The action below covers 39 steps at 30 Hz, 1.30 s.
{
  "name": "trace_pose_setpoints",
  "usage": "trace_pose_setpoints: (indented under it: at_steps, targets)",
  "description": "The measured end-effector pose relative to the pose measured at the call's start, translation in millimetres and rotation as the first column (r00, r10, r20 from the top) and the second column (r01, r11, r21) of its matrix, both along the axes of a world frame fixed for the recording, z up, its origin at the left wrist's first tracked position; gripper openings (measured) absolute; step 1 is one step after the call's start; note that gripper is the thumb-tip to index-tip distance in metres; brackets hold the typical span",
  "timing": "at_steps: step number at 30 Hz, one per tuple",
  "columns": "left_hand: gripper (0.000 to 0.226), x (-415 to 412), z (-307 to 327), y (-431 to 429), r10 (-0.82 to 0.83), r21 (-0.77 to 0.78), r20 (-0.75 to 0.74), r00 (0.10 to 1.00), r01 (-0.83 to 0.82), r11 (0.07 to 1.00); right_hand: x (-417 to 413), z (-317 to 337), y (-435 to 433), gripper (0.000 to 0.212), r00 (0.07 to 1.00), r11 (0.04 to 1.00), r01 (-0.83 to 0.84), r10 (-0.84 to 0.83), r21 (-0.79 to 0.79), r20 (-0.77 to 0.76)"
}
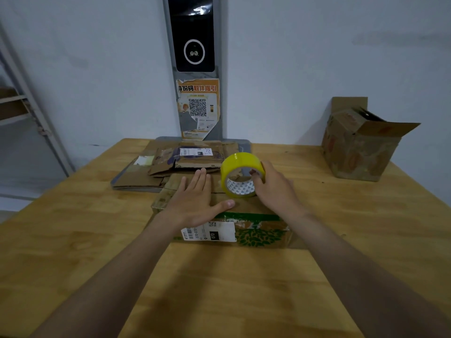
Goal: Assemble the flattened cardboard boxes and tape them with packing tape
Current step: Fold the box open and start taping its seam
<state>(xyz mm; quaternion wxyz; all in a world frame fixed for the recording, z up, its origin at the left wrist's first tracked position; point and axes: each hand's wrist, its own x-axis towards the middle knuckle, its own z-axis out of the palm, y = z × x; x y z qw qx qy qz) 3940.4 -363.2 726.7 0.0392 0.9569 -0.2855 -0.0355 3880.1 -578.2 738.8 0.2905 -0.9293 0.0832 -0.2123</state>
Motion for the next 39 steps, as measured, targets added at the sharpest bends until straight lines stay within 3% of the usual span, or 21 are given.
trace_pose_setpoints:
  at_steps: [3,6,11,15,17,20,27,35,39]
  targets:
    - [0.134,1.7,2.6,-1.5,0.011,0.005,-0.032,0.999,-0.011,1.0,-0.9,9.0,1.8,0.016,0.996,0.995,-0.066,0.061,0.075,0.066]
    - [0.137,4.2,4.9,-1.7,0.019,0.012,-0.054,0.998,-0.018,1.0,-2.1,19.0,-2.4,0.023,0.995,0.997,-0.081,0.081,-0.004,0.065]
    - [0.138,3.8,4.1,-2.0,0.028,0.018,-0.051,0.998,-0.027,0.999,-18.7,28.7,-56.0,0.034,0.995,0.991,0.039,-0.026,-0.127,0.101]
    - [0.138,3.4,4.0,-3.2,0.03,0.029,-0.056,0.998,-0.028,0.999,-23.5,9.9,-60.8,0.012,0.992,0.992,0.022,-0.037,0.125,0.119]
    - [0.138,2.3,4.9,-4.7,0.033,0.04,-0.063,0.997,-0.03,0.999,-24.1,-2.5,-56.5,0.012,0.99,0.974,0.022,-0.053,0.227,0.132]
    - [0.137,0.9,7.8,-7.5,0.047,0.064,-0.067,0.997,-0.042,0.997,-23.5,-8.8,-55.6,0.015,0.982,0.967,0.04,-0.084,0.252,0.169]
    - [0.135,-25.1,7.4,-55.5,-0.124,0.017,-0.071,0.99,0.126,0.992,-21.9,-7.4,-48.3,0.017,0.986,0.986,0.035,-0.061,0.165,0.156]
    - [0.129,-28.0,9.0,-62.2,-0.128,0.016,-0.064,0.99,0.13,0.991,-23.2,-2.9,-47.8,0.015,0.993,0.989,0.058,-0.071,0.135,0.098]
    - [0.13,-27.7,10.1,-61.6,-0.129,0.018,-0.065,0.99,0.13,0.991,-25.0,16.0,-51.9,0.019,0.996,0.999,0.052,-0.053,0.016,0.064]
